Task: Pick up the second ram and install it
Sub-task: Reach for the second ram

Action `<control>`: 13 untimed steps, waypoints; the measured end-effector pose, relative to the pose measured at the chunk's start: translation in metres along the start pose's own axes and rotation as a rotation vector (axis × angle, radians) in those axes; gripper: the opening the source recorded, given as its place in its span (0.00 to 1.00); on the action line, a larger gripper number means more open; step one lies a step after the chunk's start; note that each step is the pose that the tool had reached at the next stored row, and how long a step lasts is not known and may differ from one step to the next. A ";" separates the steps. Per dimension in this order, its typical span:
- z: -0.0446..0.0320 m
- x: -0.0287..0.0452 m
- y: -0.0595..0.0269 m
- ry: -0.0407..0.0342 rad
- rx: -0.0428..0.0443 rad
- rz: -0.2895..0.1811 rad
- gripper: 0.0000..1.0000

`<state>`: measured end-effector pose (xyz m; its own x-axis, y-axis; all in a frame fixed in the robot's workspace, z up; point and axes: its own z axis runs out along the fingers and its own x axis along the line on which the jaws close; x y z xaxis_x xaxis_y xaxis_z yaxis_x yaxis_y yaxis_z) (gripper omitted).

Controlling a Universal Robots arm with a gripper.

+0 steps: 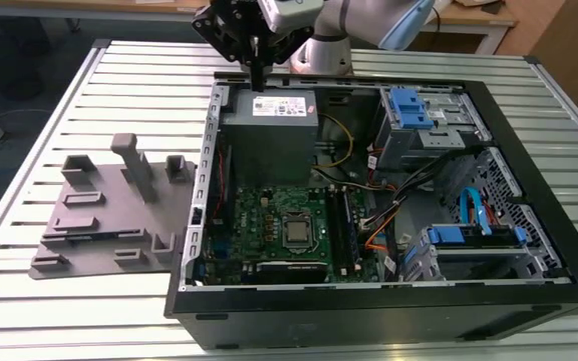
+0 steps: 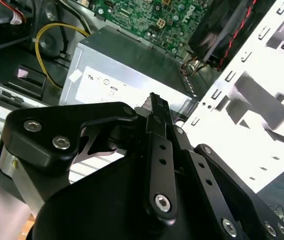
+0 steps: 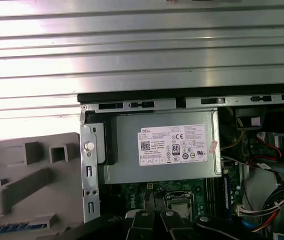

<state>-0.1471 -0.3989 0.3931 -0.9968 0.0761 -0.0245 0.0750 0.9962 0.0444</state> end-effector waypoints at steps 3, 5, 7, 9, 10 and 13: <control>-0.0001 0.0051 -0.0004 0.0000 0.0000 0.000 0.07; -0.0001 0.0085 -0.0006 0.0000 0.0000 0.000 0.07; -0.0002 0.0117 -0.0009 0.0000 0.0000 0.000 0.07; -0.0003 0.0154 -0.0012 0.0000 0.0000 0.000 0.07; -0.0003 0.0174 -0.0013 0.0000 0.0000 0.000 0.07; -0.0003 0.0233 -0.0018 0.0000 0.0000 0.000 0.07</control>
<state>-0.1704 -0.3989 0.3928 -0.9968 0.0763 -0.0245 0.0752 0.9962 0.0444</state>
